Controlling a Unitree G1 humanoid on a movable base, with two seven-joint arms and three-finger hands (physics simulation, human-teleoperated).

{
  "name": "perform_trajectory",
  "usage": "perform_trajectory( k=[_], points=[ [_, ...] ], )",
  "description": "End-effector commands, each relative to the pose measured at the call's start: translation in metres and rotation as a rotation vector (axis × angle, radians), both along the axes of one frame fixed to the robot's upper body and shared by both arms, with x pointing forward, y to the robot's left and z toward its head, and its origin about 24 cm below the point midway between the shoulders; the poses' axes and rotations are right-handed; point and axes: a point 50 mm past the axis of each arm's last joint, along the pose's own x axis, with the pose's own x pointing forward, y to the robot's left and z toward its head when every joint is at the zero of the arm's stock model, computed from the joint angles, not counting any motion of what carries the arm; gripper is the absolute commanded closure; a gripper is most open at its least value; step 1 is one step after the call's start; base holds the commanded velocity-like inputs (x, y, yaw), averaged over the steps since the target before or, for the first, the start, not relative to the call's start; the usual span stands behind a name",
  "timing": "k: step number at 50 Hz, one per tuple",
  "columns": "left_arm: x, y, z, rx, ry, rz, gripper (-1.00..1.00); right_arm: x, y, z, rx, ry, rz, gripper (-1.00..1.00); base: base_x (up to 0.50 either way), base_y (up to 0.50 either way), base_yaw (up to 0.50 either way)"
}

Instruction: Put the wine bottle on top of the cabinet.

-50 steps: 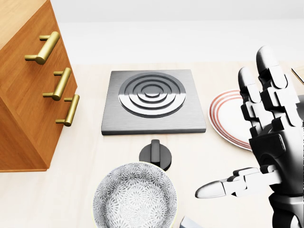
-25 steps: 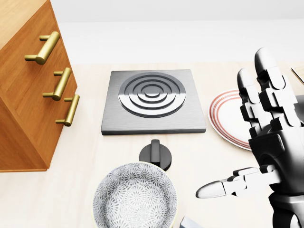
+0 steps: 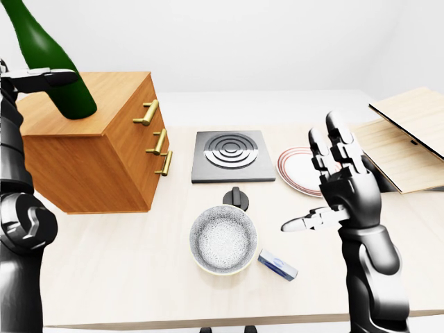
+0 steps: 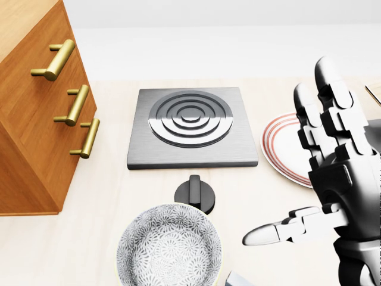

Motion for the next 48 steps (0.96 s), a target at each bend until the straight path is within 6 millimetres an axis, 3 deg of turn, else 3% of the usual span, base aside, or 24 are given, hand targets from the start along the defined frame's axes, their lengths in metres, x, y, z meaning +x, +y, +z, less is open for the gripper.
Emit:
perform_trajectory(
  k=[1,3,4,6,7,12,13,15,16,22,27,31,33,34,36,42,45,48],
  points=[
    [-0.026,0.004,0.063,0.123,-0.192,-0.034,-1.0,0.001,0.003,0.003,-0.003,-0.012,0.009,-1.0,0.0,0.0,0.0],
    [-0.035,0.004,0.069,0.168,-0.26,-0.057,-1.0,0.001,0.003,0.003,-0.004,-0.013,0.01,-1.0,0.0,0.0,0.0],
    [-0.043,0.0,0.084,0.204,-0.319,-0.067,-1.0,0.0,0.003,0.003,-0.005,-0.015,0.01,-1.0,0.0,0.0,0.0],
    [-0.071,-0.01,0.091,0.285,-0.483,-0.097,-1.0,-0.002,0.003,0.005,-0.006,-0.023,0.009,-1.0,0.0,0.0,0.0],
    [-0.097,-0.021,0.108,0.351,-0.619,-0.129,-1.0,-0.003,0.002,0.005,-0.007,-0.027,0.006,-1.0,0.0,0.0,0.0],
    [-0.148,-0.042,0.101,0.359,-0.853,-0.199,-1.0,-0.007,0.003,0.007,-0.009,-0.037,0.005,-1.0,0.0,0.0,0.0],
    [-0.18,-0.049,0.117,0.355,-1.014,-0.218,-1.0,-0.009,0.003,0.007,-0.009,-0.038,0.005,-1.0,0.0,0.0,0.0],
    [-0.215,-0.057,0.111,0.304,-1.156,-0.265,-1.0,-0.012,0.003,0.007,-0.008,-0.039,0.003,-1.0,0.0,0.0,0.0],
    [-0.22,-0.057,0.108,0.27,-1.17,-0.273,-1.0,-0.012,0.003,0.007,-0.009,-0.039,0.003,-1.0,0.0,0.0,0.0],
    [-0.264,-0.083,0.04,0.121,-1.139,-0.338,-1.0,-0.022,0.01,0.014,-0.015,-0.077,0.016,-1.0,0.0,0.0,0.0],
    [-0.264,-0.112,-0.013,0.177,-0.93,-0.348,-1.0,-0.027,0.016,0.014,-0.017,-0.078,0.03,-1.0,0.0,0.0,0.0],
    [-0.246,-0.123,-0.068,0.113,-0.567,-0.395,-1.0,-0.032,0.022,0.01,-0.016,-0.059,0.044,-1.0,0.0,0.0,0.0],
    [-0.246,-0.139,-0.106,0.035,-0.365,-0.501,-1.0,-0.039,0.027,0.007,-0.017,-0.045,0.05,-1.0,0.0,0.0,0.0],
    [-0.247,-0.144,-0.115,0.018,-0.323,-0.514,-1.0,-0.04,0.028,0.006,-0.016,-0.036,0.051,-1.0,0.0,0.0,0.0],
    [-0.256,-0.162,-0.142,-0.018,-0.208,-0.555,-1.0,-0.049,0.034,-0.002,-0.018,0.011,0.056,-1.0,0.0,0.0,0.0],
    [-0.28,-0.176,-0.194,-0.125,-0.088,-0.631,-1.0,-0.069,0.047,-0.037,-0.019,0.233,0.067,-1.0,0.0,0.0,0.0],
    [-0.295,-0.185,-0.242,-0.362,0.062,-0.615,-1.0,-0.086,0.057,-0.058,-0.023,0.308,0.073,-1.0,0.0,0.0,0.0],
    [-0.306,-0.194,-0.276,-0.516,0.165,-0.624,-1.0,-0.099,0.063,-0.083,-0.038,0.414,0.071,-1.0,0.0,0.0,0.0]
  ],
)
